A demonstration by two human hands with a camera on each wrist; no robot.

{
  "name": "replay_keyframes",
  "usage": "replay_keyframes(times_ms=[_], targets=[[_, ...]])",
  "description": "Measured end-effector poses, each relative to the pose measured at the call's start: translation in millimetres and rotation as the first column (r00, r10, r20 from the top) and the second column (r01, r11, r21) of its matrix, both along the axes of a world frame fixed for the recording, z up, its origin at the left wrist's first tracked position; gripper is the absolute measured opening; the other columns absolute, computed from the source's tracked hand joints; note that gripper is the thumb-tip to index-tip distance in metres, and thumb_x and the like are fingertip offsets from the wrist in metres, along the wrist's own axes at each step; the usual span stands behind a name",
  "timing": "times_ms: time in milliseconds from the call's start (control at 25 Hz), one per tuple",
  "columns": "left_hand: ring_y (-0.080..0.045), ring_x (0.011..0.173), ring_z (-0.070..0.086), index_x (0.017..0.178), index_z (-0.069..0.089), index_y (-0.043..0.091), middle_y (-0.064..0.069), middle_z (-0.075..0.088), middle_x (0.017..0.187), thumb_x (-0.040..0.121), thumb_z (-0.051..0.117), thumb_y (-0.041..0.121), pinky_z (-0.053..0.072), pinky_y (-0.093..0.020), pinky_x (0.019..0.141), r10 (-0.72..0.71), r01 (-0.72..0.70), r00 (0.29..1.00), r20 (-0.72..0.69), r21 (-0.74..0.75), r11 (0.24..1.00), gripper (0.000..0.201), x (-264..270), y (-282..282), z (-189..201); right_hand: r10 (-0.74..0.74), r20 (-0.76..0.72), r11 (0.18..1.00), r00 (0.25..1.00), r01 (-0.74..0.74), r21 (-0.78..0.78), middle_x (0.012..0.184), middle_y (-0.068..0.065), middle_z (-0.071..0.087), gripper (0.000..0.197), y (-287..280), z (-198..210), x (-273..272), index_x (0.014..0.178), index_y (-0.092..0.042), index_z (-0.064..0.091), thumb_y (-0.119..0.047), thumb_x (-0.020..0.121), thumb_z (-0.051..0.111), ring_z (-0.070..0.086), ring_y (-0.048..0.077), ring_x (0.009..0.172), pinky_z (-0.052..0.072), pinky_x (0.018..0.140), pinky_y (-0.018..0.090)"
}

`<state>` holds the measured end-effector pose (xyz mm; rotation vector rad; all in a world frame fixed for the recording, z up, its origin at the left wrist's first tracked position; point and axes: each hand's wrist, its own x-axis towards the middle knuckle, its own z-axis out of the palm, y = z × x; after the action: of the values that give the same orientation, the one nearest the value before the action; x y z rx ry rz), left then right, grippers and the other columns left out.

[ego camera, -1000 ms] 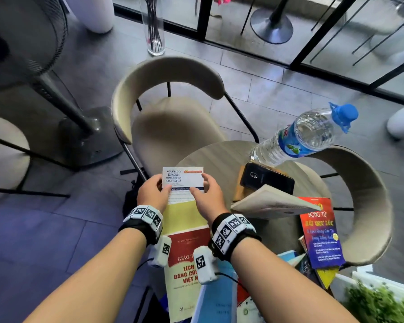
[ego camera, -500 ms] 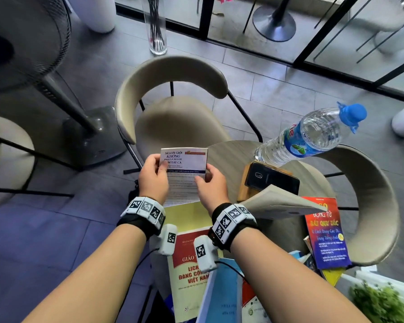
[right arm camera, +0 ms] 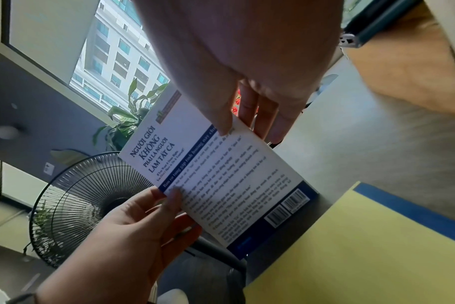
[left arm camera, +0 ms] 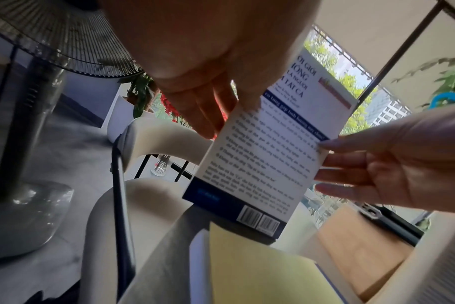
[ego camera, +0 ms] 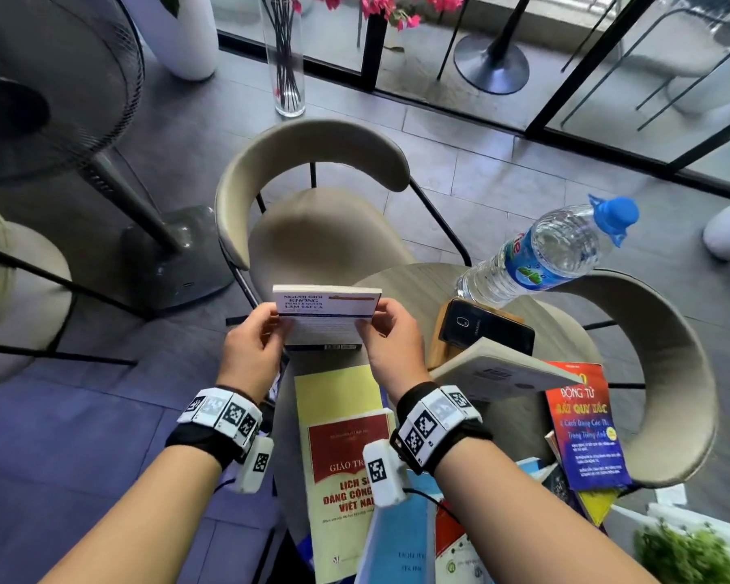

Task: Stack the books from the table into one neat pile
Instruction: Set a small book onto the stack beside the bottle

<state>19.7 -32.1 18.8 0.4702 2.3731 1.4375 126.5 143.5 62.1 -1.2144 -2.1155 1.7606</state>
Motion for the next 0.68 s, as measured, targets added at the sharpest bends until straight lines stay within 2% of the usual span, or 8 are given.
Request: replay_keyframes(times_ms=[80, 200, 320, 400, 520, 600, 680], targets=[[0.015, 0.091, 0.065, 0.110, 0.070, 0.024, 0.040, 0.068, 0.093, 0.097, 0.065, 0.015, 0.047, -0.004, 0.081, -0.012, 0.011, 1.000, -0.022, -0.010, 1.000, 0.017, 2, -3, 3, 0.022, -0.012, 1.000, 1.000, -0.022, 0.010, 0.100, -0.006, 0.075, 0.013, -1, 4, 3, 0.107, -0.024, 0.068, -0.018, 0.095, 0.068, 0.069, 0.010, 0.095, 0.055, 0.083, 0.027], [0.011, 0.094, 0.067, 0.110, 0.071, 0.022, 0.034, 0.070, 0.099, 0.096, 0.066, 0.011, 0.049, -0.009, 0.086, -0.010, 0.012, 0.998, -0.065, 0.031, 0.999, 0.018, 5, -7, 11, 0.056, -0.048, 0.998, 0.997, -0.055, 0.029, 0.099, -0.008, 0.076, 0.012, 0, 13, 11, 0.106, -0.026, 0.067, -0.020, 0.095, 0.067, 0.070, 0.007, 0.095, 0.058, 0.088, 0.034], [0.001, 0.094, 0.070, 0.110, 0.071, 0.022, 0.016, 0.075, 0.101, 0.096, 0.066, 0.011, 0.055, -0.027, 0.090, -0.044, 0.050, 0.995, -0.091, 0.061, 0.997, 0.019, 10, -11, 23, 0.086, -0.090, 0.996, 0.992, -0.084, 0.025, 0.100, -0.008, 0.076, 0.014, 2, 26, 27, 0.106, -0.029, 0.068, -0.019, 0.096, 0.067, 0.070, 0.007, 0.097, 0.059, 0.090, 0.037], [-0.003, 0.093, 0.071, 0.109, 0.070, 0.021, 0.012, 0.076, 0.100, 0.095, 0.067, 0.011, 0.056, -0.031, 0.088, -0.090, 0.096, 0.990, -0.112, 0.052, 0.994, 0.018, 17, -14, 32, 0.107, -0.103, 0.994, 0.989, -0.107, 0.012, 0.102, -0.009, 0.075, 0.015, 3, 35, 43, 0.106, -0.030, 0.067, -0.019, 0.096, 0.067, 0.070, 0.006, 0.098, 0.058, 0.090, 0.036], [0.008, 0.089, 0.068, 0.106, 0.071, 0.023, 0.024, 0.072, 0.100, 0.093, 0.068, 0.007, 0.054, -0.020, 0.082, -0.174, 0.183, 0.964, -0.200, 0.024, 0.983, 0.020, 34, -19, 48, 0.155, -0.075, 0.988, 0.985, -0.155, 0.011, 0.106, -0.015, 0.073, 0.021, 5, 49, 69, 0.107, -0.038, 0.065, -0.020, 0.097, 0.066, 0.067, 0.000, 0.102, 0.057, 0.089, 0.026], [0.010, 0.087, 0.067, 0.103, 0.072, 0.024, 0.030, 0.071, 0.100, 0.092, 0.067, 0.014, 0.052, -0.013, 0.078, -0.211, 0.217, 0.957, -0.198, 0.013, 0.976, 0.016, 52, -17, 58, 0.161, -0.082, 0.987, 0.983, -0.162, 0.001, 0.105, -0.016, 0.074, 0.026, 9, 55, 89, 0.105, -0.040, 0.066, -0.016, 0.097, 0.066, 0.067, -0.002, 0.101, 0.055, 0.086, 0.020], [0.012, 0.085, 0.066, 0.096, 0.071, 0.034, 0.034, 0.070, 0.096, 0.091, 0.067, 0.018, 0.048, -0.007, 0.075, -0.236, 0.241, 0.955, -0.178, 0.005, 0.970, 0.018, 71, -10, 64, 0.157, -0.084, 0.988, 0.984, -0.158, -0.003, 0.104, -0.015, 0.075, 0.028, 14, 57, 109, 0.103, -0.038, 0.067, -0.011, 0.096, 0.066, 0.068, -0.002, 0.100, 0.054, 0.084, 0.015]])
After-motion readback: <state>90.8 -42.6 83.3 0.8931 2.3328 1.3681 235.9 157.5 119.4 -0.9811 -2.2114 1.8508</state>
